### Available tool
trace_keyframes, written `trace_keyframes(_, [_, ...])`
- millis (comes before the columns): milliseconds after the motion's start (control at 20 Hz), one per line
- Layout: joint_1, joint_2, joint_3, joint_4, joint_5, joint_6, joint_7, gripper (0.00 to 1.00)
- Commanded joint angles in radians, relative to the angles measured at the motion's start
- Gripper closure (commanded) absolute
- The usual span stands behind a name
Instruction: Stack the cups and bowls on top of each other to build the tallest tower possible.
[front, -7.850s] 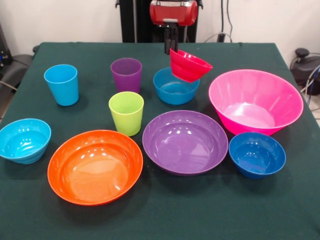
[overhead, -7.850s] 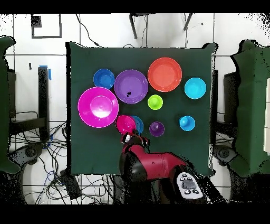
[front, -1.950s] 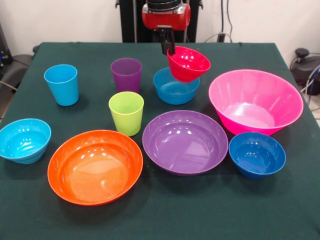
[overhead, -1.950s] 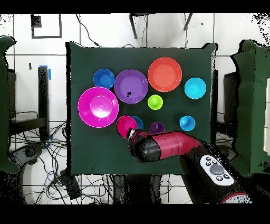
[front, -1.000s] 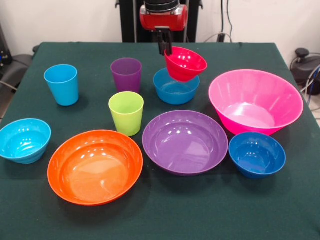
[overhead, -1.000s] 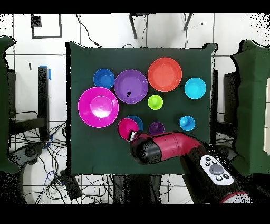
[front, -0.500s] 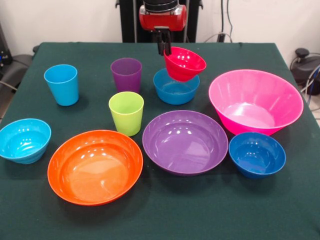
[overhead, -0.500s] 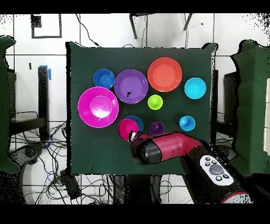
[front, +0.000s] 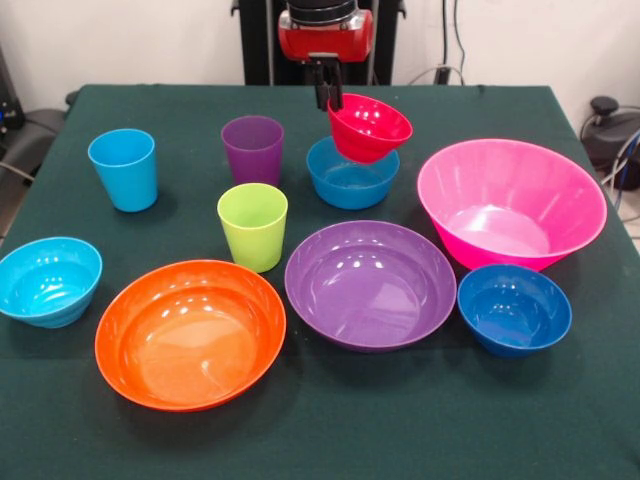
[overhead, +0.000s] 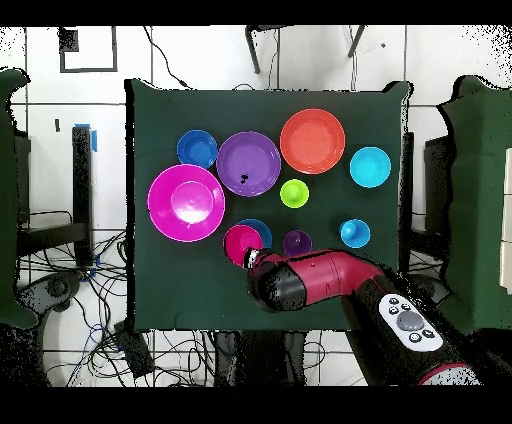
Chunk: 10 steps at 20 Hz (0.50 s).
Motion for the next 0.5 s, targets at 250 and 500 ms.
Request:
trace_keyframes(250, [0.001,0.033,0.039,-0.05,-0.068,0.022,-0.098,1.0])
trace_keyframes(500, [0.002,0.035,0.039,-0.051,-0.067,0.022,-0.097,1.0])
